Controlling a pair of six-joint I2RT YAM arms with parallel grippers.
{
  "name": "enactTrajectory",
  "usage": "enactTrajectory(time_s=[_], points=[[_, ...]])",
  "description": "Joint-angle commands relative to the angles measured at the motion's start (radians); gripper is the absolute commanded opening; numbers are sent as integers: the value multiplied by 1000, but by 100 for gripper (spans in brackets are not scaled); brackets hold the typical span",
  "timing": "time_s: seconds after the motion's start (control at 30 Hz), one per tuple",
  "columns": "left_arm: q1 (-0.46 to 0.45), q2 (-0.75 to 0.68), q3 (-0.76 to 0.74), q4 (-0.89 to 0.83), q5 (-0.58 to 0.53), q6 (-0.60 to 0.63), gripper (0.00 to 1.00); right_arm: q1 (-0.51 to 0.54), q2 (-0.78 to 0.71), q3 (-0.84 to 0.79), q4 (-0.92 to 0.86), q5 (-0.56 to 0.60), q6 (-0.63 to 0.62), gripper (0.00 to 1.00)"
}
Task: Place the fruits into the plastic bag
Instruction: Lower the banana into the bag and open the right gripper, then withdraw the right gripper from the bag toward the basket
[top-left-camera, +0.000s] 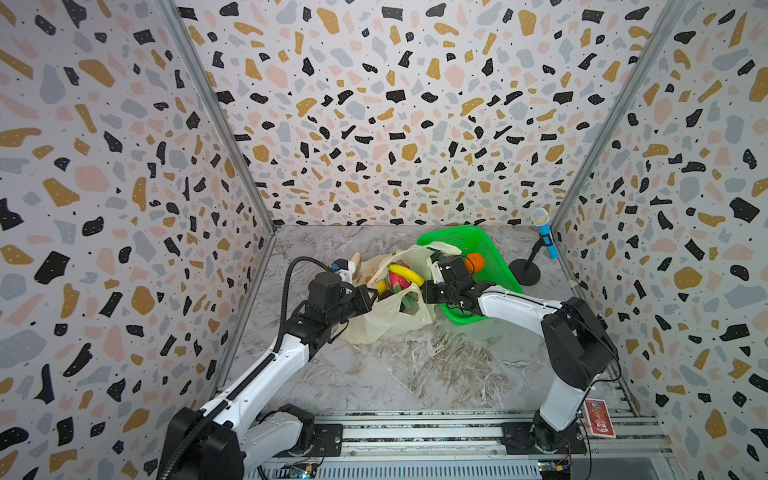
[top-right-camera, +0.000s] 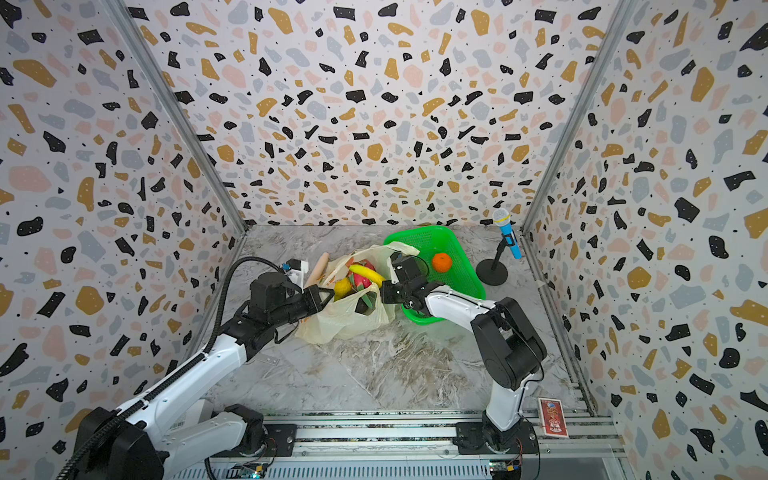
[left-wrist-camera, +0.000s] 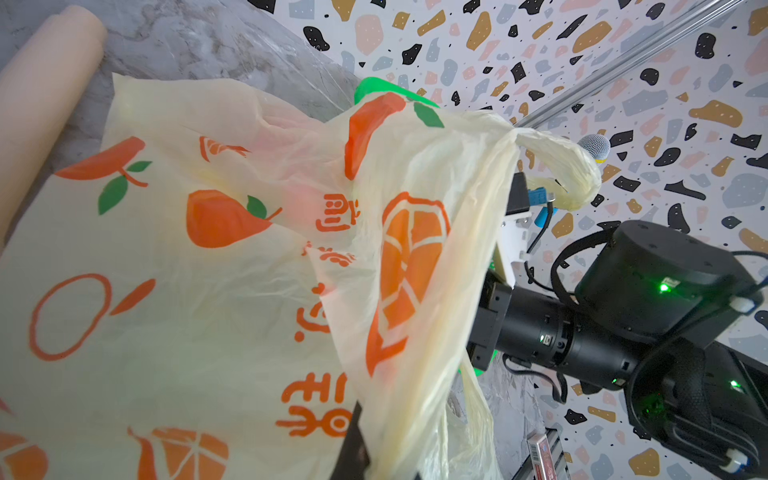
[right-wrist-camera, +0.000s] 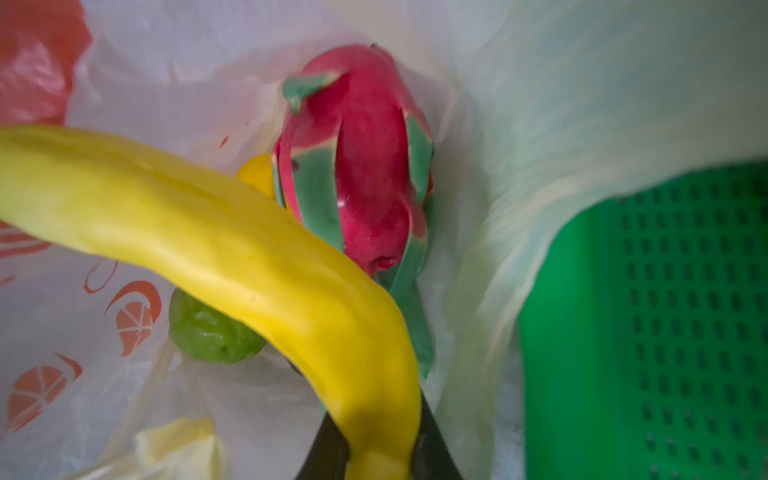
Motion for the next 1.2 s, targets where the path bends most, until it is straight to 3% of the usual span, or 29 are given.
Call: enactTrajectory(time_s=[0.0,0.27,0.33,0.4,0.53,0.6,0.7,0.97,1.17], points=[[5,4,29,53,3,-2,0,31,0,2,17,-29,19,0],[5,10,64,63,18,3,0,76,70,83,-32,-44,11,3],[5,6,68,61,24,8,0,81,84,106,-39,-42,8,9],[5,0,67,55,26,10,0,80,85,125,-32,-46,-7,26],[6,-12,59,41,20,16,0,77,20,106,27,-17,-49,74],[5,-14,51,40,17,13,0,74,-28,79,58,-17,-69,82],[5,-12,39,43,14,9,0,73,-93,37,75,-42,-91,83],[5,0,40,46,14,13,0,112,-200,-93,26,-236,-155,83],[5,9,33,52,13,4,0,185,-254,-180,-71,-184,-244,83]])
